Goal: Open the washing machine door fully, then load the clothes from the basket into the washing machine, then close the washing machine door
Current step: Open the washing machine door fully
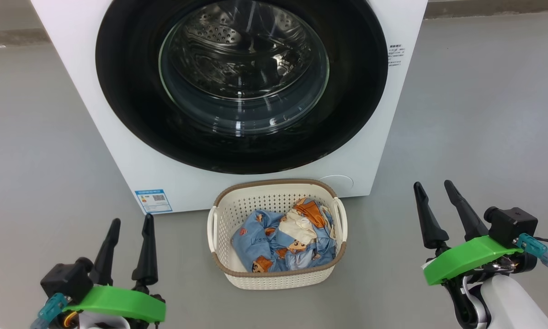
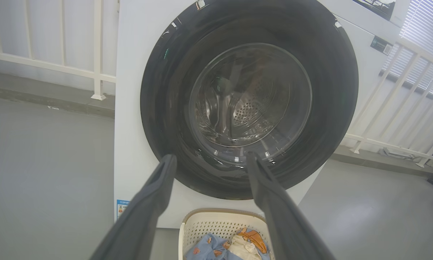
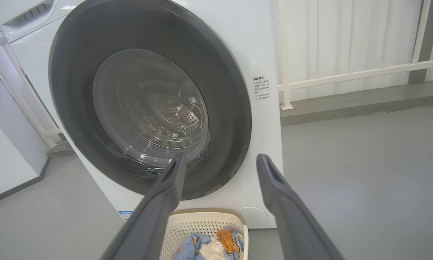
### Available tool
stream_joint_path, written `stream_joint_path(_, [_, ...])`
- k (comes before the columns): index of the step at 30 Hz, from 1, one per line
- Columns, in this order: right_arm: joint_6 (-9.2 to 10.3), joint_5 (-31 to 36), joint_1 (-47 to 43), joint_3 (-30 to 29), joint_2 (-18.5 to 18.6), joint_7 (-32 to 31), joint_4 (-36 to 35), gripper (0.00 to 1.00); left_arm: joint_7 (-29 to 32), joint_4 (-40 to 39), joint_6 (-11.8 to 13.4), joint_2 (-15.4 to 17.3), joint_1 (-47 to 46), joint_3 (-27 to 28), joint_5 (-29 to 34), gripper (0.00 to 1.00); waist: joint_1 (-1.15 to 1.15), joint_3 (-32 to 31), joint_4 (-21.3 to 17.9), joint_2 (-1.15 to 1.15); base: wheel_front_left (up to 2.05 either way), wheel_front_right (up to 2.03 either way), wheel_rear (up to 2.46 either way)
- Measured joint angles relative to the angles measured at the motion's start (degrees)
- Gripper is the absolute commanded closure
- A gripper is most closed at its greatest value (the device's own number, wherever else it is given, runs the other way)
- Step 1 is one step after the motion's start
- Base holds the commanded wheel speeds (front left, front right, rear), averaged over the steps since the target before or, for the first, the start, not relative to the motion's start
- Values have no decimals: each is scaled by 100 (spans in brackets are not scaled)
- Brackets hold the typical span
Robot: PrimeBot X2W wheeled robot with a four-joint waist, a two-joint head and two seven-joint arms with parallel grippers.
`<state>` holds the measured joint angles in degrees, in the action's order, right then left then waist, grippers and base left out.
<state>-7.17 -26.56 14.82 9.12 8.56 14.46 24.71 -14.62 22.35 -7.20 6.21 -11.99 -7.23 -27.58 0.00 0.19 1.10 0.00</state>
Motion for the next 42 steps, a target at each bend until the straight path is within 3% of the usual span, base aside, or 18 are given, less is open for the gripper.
stream_joint_path(10, [0,38,0,-9,-44,0,-1,0,0,-8,0,-1,0,51,101,0,0,2,-13,0,12,12,-25])
stream_joint_path(29, [0,93,2,-10,-48,0,2,0,0,-5,0,-13,-1,26,96,0,0,-6,-14,0,95,95,-191])
stream_joint_path(42, [0,93,19,-7,-20,0,54,0,0,-5,0,2,0,-11,64,0,0,-12,-36,0,24,24,-48])
